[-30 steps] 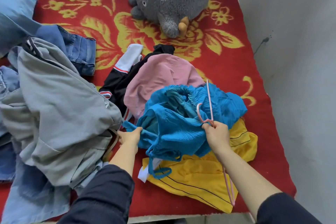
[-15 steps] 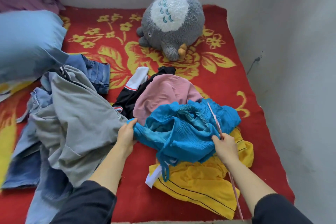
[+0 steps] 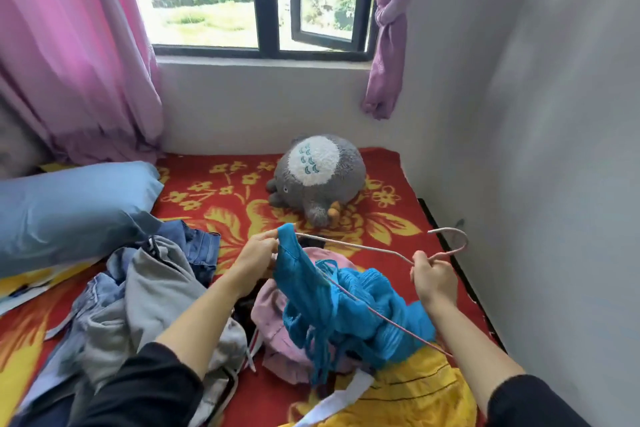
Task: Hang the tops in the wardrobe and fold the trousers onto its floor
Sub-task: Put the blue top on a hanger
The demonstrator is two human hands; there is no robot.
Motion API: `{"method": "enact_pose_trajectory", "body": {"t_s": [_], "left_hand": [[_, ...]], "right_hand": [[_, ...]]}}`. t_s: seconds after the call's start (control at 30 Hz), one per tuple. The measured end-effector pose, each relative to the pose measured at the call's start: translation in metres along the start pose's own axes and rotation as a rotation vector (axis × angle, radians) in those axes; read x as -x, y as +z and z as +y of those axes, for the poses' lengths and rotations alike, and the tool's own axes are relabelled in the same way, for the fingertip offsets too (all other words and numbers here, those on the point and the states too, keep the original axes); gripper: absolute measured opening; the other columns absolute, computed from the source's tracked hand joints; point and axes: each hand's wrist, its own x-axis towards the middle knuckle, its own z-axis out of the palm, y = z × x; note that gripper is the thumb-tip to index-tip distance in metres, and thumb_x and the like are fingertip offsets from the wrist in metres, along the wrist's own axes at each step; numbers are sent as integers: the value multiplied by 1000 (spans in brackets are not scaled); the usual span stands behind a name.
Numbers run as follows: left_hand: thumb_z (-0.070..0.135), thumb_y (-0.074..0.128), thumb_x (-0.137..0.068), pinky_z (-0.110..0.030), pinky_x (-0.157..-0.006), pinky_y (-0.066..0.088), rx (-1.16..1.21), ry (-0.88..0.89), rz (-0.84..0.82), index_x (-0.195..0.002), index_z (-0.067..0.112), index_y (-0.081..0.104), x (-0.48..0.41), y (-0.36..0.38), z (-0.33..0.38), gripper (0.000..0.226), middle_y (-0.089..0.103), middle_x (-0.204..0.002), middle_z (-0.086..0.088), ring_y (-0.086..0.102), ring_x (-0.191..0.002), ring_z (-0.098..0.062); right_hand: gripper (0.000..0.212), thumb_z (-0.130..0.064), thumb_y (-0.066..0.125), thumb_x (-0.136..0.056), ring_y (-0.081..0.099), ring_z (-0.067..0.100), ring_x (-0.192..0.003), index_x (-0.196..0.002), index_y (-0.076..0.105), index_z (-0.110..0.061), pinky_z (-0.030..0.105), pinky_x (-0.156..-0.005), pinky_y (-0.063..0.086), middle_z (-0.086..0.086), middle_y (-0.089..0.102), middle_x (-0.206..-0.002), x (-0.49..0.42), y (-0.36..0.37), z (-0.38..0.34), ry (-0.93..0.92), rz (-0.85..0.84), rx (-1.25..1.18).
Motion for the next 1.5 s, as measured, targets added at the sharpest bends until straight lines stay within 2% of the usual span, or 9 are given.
{"method": "enact_pose_trajectory", "body": {"t_s": [0.13, 0.43, 0.63, 0.8, 0.93, 1.07, 1.17, 1.37, 1.5], "left_hand": [[1, 38, -99, -20, -42, 47, -121, 169, 26, -108, 25, 64, 6, -6, 27, 37, 69, -78, 5, 61, -50, -7], [9, 71, -83, -14, -69, 53, -529, 383, -123, -106, 29, 70, 18, -18, 69, 31, 73, -100, 11, 67, -92, -2], [34, 64, -79, -29, -63, 51, -1089, 563, -89, -89, 23, 68, 26, 3, 87, 16, 68, -75, 7, 60, -64, -10], [43, 53, -63, -36, -58, 48, -997, 314, 70, -73, 11, 60, 33, 17, 85, 34, 64, -68, -4, 57, -64, -21], [47, 54, -66, -36, -79, 47, -925, 277, 40, -98, 30, 57, 39, 21, 72, 37, 65, -91, -1, 59, -88, -22], [43, 51, -63, -39, -80, 42, -868, 453, 174, -56, 37, 62, 43, 6, 71, 14, 63, -64, 9, 55, -72, -12], [27, 56, -59, -35, -73, 42, -728, 535, 147, -45, 36, 60, 46, -13, 75, 17, 58, -56, 8, 49, -67, -9], [16, 55, -55, -22, -65, 36, -771, 539, -11, -47, 21, 65, 57, -28, 70, 14, 51, -52, 9, 43, -67, -5], [13, 55, -55, -18, -61, 33, -763, 502, -59, -45, 19, 62, 72, -30, 60, 14, 50, -53, 4, 42, -66, -6]], "right_hand": [[43, -32, 52, -85, 55, 34, -66, -51, 55, -5, 34, -62, 37, 8, 57, -55, -16, -16, -18, -35, 84, -26], [48, -27, 53, -85, 45, 27, -52, -41, 44, -11, 35, -60, 38, 1, 44, -42, -27, -31, -71, -207, 49, -60], [53, -39, 53, -78, 42, 13, -41, -34, 43, -11, 32, -51, 33, -7, 41, -30, -5, -5, -120, -373, -102, -94], [55, -34, 59, -85, 44, 5, -38, -35, 49, -13, 26, -47, 36, -10, 45, -33, 16, 23, -117, -364, -219, -51], [32, -20, 64, -81, 50, 6, -50, -50, 67, -12, 26, -56, 38, -3, 61, -53, 31, 28, -108, -273, -537, -161], [30, 0, 51, -60, 57, 13, -61, -81, 72, -3, 23, -56, 45, 9, 68, -77, 33, 17, -101, -61, -959, -461], [37, 8, 45, -76, 61, 13, -66, -103, 69, 4, 23, -59, 49, 11, 72, -88, 22, 13, -95, -54, -976, -189], [35, -3, 44, -91, 52, 10, -60, -105, 70, -22, 22, -52, 40, 6, 61, -79, 23, 53, -81, -367, -923, 271], [57, -6, 33, -91, 38, 22, -123, -125, 58, -46, 36, -102, 31, -10, 46, -137, 29, 94, -61, -653, -865, 791]]}}
